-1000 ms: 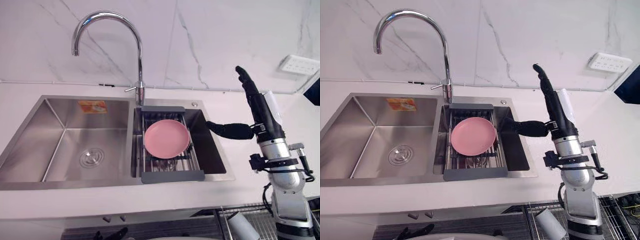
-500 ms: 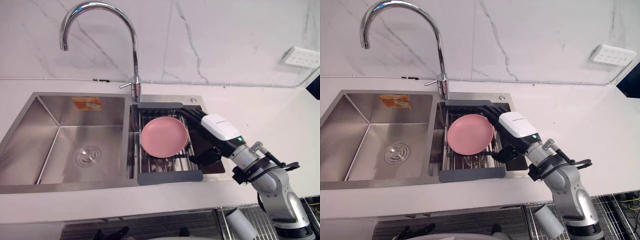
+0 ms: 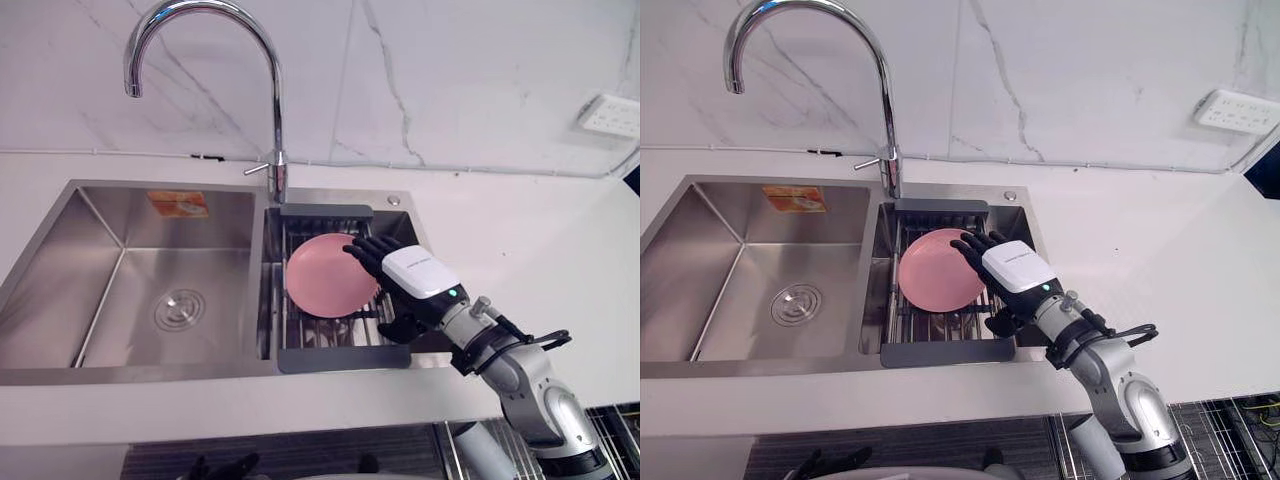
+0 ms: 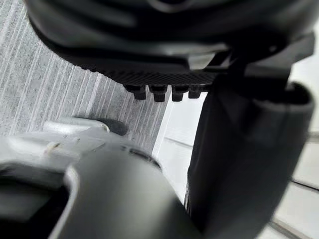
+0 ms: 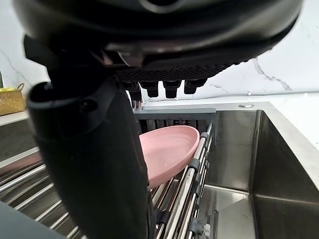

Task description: Walk over to the sink, pick up the cup, carry it to the dishwasher, place the cup inside the dishwasher, then close the dishwasher door

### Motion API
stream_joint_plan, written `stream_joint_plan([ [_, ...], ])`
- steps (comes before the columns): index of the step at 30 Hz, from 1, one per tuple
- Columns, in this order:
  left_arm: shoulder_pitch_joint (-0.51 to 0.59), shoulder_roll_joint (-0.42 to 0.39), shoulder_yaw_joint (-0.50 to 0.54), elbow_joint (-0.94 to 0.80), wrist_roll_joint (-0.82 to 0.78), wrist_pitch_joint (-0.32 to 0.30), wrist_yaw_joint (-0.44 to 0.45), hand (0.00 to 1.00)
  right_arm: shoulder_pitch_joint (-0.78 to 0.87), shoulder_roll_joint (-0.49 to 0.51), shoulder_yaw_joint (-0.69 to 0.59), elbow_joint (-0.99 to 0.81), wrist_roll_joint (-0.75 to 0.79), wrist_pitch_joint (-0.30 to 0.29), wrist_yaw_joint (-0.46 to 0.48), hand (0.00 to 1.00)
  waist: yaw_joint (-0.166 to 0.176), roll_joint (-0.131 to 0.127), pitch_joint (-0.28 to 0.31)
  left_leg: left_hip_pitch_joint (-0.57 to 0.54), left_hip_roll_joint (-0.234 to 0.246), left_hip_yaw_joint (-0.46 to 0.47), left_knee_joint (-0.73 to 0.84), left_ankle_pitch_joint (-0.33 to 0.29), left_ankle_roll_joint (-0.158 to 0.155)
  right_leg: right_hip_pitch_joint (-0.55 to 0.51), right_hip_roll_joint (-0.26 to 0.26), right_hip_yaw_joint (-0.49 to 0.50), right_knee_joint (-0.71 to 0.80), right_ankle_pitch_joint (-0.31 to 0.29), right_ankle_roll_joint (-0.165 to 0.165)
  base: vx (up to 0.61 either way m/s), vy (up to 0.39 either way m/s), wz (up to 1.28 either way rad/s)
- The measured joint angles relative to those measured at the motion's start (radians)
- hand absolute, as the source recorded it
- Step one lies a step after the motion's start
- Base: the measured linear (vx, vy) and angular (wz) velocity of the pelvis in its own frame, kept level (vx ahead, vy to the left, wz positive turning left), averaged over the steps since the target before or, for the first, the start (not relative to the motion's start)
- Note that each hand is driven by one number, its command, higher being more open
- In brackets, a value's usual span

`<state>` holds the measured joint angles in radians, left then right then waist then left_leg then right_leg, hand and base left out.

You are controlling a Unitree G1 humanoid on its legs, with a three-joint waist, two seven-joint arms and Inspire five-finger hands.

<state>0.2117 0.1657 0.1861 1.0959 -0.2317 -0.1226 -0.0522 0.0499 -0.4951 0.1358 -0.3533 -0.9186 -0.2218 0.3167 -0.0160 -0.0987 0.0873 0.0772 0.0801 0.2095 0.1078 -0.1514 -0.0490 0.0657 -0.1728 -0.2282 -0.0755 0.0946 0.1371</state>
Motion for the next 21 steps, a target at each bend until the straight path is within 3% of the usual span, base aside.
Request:
stream_joint_plan([
  [8, -0.005, 0.013, -0.036, -0.001, 0.000, 0.010, -0.003, 1.00, -0.018, 0.000, 0.049, 0.032, -0.067, 0.001, -0.066, 1.00, 0.004, 0.001, -0.010, -0.007, 0.001, -0.008, -0.021, 0.028, -0.008, -0.010, 0.000, -0.013, 0.000, 0.000, 0.000, -0.07, -0.039, 0.04],
  [21, -0.005, 0.016, -0.037, 0.001, 0.036, 0.036, -0.017, 1.00, -0.093, -0.008, 0.142, 0.110, -0.129, 0.002, -0.053, 1.00, 0.022, 0.007, -0.052, -0.007, 0.002, -0.034, -0.069, 0.069, -0.013, -0.012, 0.002, -0.045, -0.006, 0.002, -0.003, -0.05, -0.027, 0.06],
])
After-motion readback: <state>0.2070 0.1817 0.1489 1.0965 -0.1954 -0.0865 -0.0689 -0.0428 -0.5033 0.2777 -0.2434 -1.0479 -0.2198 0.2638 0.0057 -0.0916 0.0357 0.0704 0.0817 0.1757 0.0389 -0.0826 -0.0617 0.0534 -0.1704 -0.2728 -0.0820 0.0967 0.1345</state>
